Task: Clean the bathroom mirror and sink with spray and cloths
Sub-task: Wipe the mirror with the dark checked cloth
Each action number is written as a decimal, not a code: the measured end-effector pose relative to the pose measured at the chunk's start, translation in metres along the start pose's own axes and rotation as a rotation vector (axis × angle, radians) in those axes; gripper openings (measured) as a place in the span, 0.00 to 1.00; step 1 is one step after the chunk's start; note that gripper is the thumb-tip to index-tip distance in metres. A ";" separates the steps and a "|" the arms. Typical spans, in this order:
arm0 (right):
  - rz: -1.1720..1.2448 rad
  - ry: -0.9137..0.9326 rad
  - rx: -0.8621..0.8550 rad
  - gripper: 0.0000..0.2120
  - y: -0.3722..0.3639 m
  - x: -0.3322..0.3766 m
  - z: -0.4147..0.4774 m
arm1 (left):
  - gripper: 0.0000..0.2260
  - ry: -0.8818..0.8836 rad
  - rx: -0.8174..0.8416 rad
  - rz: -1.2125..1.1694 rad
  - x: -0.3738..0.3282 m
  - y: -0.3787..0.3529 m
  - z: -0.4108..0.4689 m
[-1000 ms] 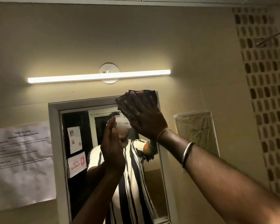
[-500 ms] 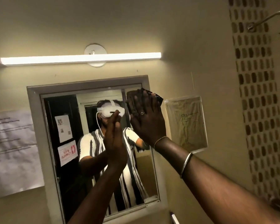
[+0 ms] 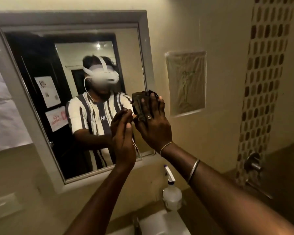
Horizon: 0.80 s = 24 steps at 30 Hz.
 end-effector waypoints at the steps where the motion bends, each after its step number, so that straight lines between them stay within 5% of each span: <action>1: -0.002 0.000 0.000 0.36 -0.003 0.000 -0.009 | 0.19 0.012 0.004 -0.003 0.003 -0.002 -0.007; 16: 0.180 -0.164 0.202 0.33 -0.049 -0.006 -0.134 | 0.18 0.167 0.056 0.011 0.034 -0.003 -0.070; 24: 0.506 -0.486 0.125 0.28 -0.069 0.011 -0.166 | 0.17 0.258 0.070 -0.005 0.046 0.007 -0.090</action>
Point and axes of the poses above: each hand's wrist, its own z-axis towards the middle knuckle, its own y-axis out of the back of the hand, x = y × z, the point moved 7 cm from there along z, towards the middle knuckle, and after that the axes turned 15 degrees about x, right-handed, at the moved point
